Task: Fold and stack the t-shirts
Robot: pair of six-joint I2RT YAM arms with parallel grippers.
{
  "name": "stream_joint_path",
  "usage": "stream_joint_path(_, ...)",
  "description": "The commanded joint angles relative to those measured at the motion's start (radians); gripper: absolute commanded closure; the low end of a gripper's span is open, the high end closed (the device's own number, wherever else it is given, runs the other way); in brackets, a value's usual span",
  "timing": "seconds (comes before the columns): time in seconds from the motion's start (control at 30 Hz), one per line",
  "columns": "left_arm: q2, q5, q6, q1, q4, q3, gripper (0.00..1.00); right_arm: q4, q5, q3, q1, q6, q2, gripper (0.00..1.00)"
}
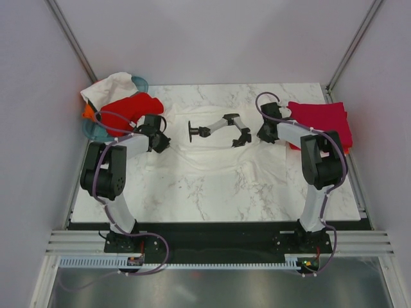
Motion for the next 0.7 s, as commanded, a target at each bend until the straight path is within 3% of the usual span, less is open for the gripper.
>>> stream_joint_path(0.0,-0.038,-0.052,-0.018,-0.012,-0.039,-0.001,0.98,-0.033,0.002,-0.039,-0.004,-0.019,-0.020,1.00)
stream_joint_path(0.13,-0.182,-0.121,0.020,-0.044,-0.037,-0.058,0.98,-0.003,0.004,-0.130,-0.001,-0.062,-0.196,0.90)
stream_joint_path(0.17,-0.238,-0.141,0.022,-0.054,-0.036,-0.088,0.98,-0.002,0.002,-0.150,-0.003,-0.076,-0.228,0.82)
stream_joint_path(0.27,-0.329,-0.148,0.022,-0.072,-0.036,-0.173,0.98,0.003,0.004,-0.243,-0.003,-0.101,-0.366,0.72)
stream_joint_path(0.47,-0.573,-0.146,0.004,-0.072,-0.026,-0.404,0.91,-0.081,0.002,-0.418,-0.006,-0.119,-0.603,0.69)
stream_joint_path(0.6,-0.727,-0.177,-0.022,-0.071,-0.028,-0.535,0.80,-0.195,-0.001,-0.513,-0.015,-0.095,-0.734,0.67)
stream_joint_path(0.67,-0.814,-0.198,-0.038,-0.071,-0.028,-0.598,0.71,-0.206,-0.013,-0.555,-0.020,-0.067,-0.788,0.54)
